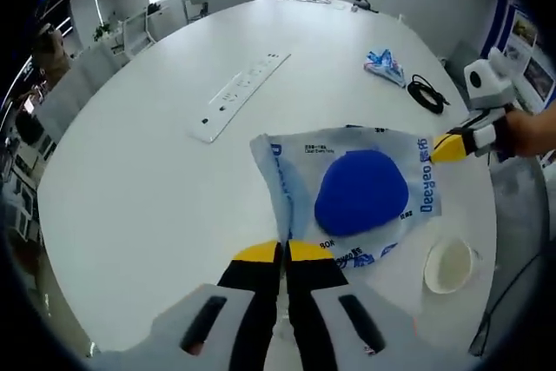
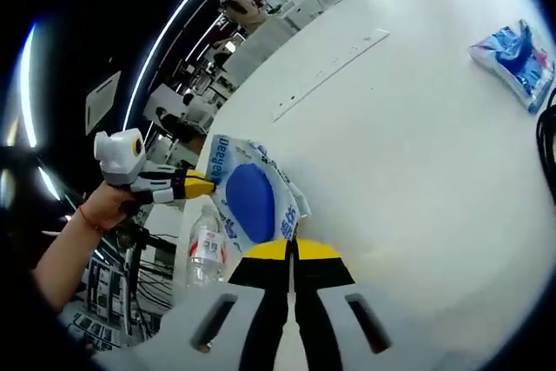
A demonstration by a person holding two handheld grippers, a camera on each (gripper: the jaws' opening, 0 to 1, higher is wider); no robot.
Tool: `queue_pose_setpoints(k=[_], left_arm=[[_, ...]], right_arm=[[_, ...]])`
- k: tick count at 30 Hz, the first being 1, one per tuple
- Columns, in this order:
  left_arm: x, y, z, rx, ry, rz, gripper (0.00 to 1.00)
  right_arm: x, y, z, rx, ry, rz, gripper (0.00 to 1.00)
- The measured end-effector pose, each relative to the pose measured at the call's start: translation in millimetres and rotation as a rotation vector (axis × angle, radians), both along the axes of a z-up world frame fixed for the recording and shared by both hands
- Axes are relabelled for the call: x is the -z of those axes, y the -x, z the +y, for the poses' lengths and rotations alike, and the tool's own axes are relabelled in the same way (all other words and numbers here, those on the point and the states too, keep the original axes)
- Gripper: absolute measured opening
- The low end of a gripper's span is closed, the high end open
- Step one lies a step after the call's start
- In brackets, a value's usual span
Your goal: Arrange the tabletop items into an orderly group along one side of the table until the central work area is clear of visible clutter.
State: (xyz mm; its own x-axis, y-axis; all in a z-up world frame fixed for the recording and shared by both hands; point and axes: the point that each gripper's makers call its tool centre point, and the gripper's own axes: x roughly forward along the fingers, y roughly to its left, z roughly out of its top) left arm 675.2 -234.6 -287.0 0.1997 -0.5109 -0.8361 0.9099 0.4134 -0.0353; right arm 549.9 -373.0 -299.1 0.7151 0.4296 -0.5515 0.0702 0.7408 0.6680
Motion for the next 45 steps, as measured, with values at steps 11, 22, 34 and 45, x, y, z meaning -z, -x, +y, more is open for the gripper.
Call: queue_pose_setpoints(k=[11, 22, 34, 45], left_arm=[[-27.8, 11.1, -15, -0.020, 0.052, -0.018, 0.00], [-53.7, 28.1, -33, -0.050, 0.105, -0.033, 0.00], [-81.2, 46.3, -54, -0.098, 0.163, -0.052, 0.00], [-99.6, 60.8, -83, -0.172, 0.246, -0.042, 0.00]], right_arm=[[-21.1, -9, -29, -0.055, 0.064, -0.062, 0.00], [-55.4, -14, -59, -0.094, 0.100, -0.128, 0.00], [-88.7, -16, -86, -0.185, 0.134, -0.177, 0.00], [-116.8, -19, -122, -0.261, 0.162, -0.201, 0.00]])
